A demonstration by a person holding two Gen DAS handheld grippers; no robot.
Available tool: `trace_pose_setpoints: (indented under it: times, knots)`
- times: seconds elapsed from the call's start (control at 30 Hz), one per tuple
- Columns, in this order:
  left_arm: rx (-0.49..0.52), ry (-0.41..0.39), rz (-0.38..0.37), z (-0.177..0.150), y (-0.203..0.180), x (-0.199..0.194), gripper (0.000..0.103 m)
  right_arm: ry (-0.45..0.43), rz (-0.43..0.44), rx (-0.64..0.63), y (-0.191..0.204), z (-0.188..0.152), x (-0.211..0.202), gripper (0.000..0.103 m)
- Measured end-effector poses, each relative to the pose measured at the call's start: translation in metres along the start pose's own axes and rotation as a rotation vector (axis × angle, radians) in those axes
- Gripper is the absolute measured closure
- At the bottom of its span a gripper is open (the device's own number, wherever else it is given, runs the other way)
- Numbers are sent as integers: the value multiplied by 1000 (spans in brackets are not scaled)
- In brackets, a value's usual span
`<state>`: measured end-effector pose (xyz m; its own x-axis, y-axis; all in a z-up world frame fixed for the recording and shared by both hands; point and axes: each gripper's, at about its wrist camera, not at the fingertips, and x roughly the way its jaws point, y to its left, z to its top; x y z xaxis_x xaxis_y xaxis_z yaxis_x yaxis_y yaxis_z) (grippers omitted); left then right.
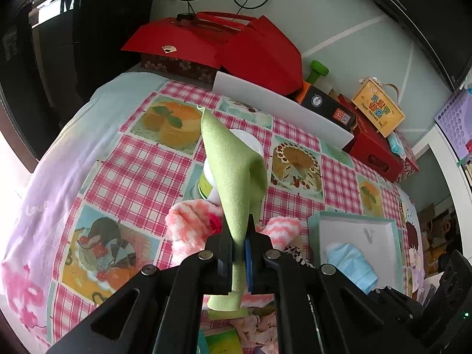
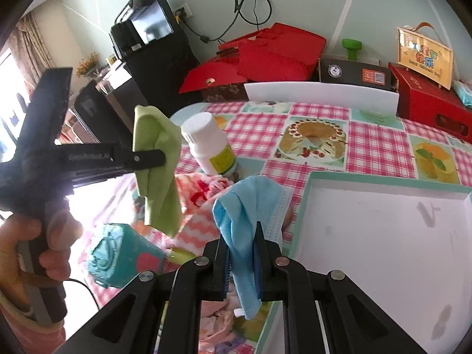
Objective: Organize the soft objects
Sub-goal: 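Lift and carry the mask with the right tool while the left tool carries the green cloth over the tray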
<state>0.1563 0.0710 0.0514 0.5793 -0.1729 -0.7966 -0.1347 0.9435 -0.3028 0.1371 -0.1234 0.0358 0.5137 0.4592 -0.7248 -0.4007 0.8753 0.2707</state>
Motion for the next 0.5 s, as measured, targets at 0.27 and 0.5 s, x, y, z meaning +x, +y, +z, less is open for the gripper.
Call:
trace_pose_setpoints:
  times: [0.27, 0.5]
  knots:
    - [19, -78, -2, 4, -12, -31, 97, -72, 23, 18, -4, 10, -28, 90]
    - [93, -160, -43, 10, -53, -69, 97, -175, -17, 52, -22, 21, -73, 90]
